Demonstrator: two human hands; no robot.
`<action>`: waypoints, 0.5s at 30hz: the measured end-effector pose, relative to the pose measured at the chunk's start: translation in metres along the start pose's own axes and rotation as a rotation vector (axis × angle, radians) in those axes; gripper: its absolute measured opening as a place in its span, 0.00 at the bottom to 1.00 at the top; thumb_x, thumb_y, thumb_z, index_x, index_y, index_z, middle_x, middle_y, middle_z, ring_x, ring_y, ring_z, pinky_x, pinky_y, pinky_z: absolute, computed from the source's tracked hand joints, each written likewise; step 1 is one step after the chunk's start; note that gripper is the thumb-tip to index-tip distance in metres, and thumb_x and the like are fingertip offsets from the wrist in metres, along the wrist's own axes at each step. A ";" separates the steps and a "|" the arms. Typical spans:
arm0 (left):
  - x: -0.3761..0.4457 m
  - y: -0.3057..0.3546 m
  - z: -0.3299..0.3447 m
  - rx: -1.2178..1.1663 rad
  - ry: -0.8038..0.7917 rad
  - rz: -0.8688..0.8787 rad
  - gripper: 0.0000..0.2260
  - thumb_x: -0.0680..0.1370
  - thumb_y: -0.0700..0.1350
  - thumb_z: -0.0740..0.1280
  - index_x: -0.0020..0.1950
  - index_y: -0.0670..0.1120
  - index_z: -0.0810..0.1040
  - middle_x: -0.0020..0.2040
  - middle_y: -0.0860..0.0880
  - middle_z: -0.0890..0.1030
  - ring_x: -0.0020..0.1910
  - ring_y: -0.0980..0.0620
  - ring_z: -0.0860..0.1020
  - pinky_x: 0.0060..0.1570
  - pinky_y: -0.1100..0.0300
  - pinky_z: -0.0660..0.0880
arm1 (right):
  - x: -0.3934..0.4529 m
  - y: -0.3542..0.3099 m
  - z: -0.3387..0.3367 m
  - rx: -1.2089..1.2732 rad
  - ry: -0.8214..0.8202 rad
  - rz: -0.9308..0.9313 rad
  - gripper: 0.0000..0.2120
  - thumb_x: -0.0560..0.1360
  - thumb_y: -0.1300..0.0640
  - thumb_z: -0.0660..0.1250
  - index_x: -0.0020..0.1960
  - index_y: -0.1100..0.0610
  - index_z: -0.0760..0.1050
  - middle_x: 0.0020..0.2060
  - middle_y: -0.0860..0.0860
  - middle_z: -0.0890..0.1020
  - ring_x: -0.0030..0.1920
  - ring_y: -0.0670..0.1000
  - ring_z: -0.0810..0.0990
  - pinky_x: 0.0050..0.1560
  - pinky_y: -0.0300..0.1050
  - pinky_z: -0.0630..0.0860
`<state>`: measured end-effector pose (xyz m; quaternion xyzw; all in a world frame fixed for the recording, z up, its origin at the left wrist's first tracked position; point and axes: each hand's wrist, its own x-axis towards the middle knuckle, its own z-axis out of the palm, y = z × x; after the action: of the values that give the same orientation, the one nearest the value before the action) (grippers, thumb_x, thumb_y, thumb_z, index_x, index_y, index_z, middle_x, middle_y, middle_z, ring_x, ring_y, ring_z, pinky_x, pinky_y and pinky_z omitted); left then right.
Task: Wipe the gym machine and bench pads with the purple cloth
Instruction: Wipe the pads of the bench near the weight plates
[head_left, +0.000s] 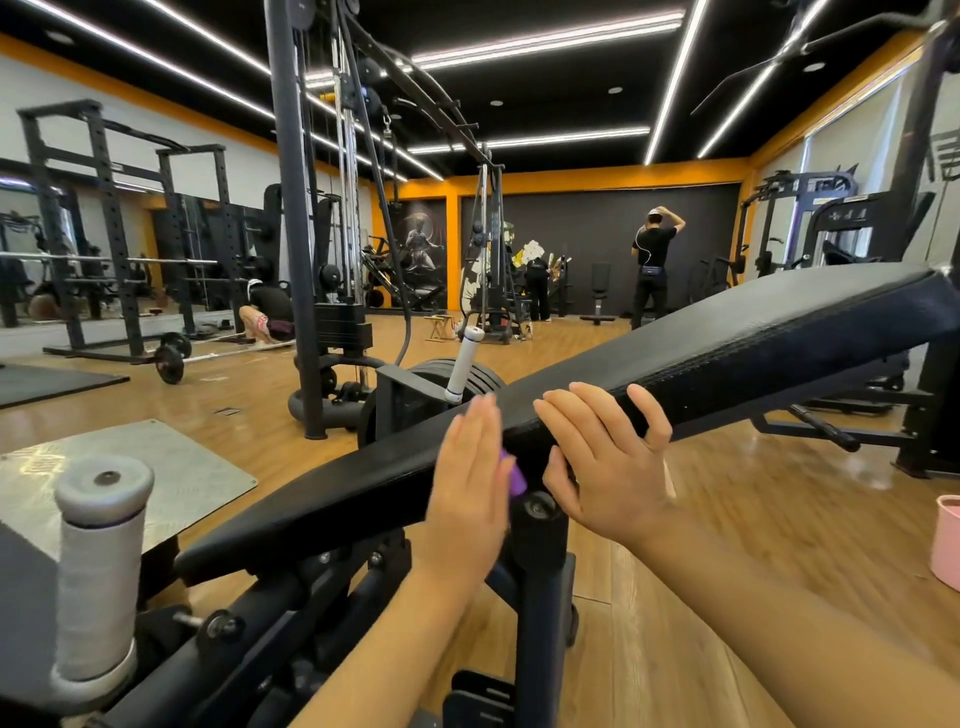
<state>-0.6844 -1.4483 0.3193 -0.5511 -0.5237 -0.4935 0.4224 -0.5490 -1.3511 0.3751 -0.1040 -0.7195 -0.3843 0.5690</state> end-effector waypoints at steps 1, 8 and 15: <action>0.009 0.006 0.005 0.031 0.008 -0.022 0.20 0.87 0.48 0.50 0.77 0.40 0.56 0.74 0.39 0.69 0.74 0.44 0.68 0.75 0.52 0.61 | 0.000 0.000 -0.002 -0.001 -0.022 -0.003 0.18 0.78 0.53 0.59 0.62 0.57 0.80 0.60 0.51 0.82 0.66 0.52 0.73 0.73 0.53 0.52; 0.016 0.009 -0.015 0.237 -0.102 0.068 0.17 0.83 0.45 0.55 0.71 0.40 0.65 0.63 0.38 0.79 0.63 0.40 0.79 0.65 0.45 0.74 | -0.002 0.004 -0.011 0.031 -0.115 -0.019 0.19 0.80 0.53 0.56 0.67 0.58 0.76 0.64 0.52 0.79 0.69 0.53 0.70 0.75 0.52 0.49; 0.018 0.003 -0.022 0.282 -0.144 0.139 0.17 0.87 0.47 0.51 0.68 0.39 0.69 0.59 0.39 0.82 0.58 0.43 0.81 0.60 0.49 0.79 | -0.004 0.000 -0.007 0.063 -0.112 0.014 0.20 0.80 0.53 0.55 0.66 0.57 0.77 0.63 0.52 0.80 0.69 0.52 0.70 0.75 0.51 0.50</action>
<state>-0.6845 -1.4674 0.3402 -0.5550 -0.5775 -0.3441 0.4900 -0.5426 -1.3549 0.3721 -0.1122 -0.7612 -0.3512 0.5336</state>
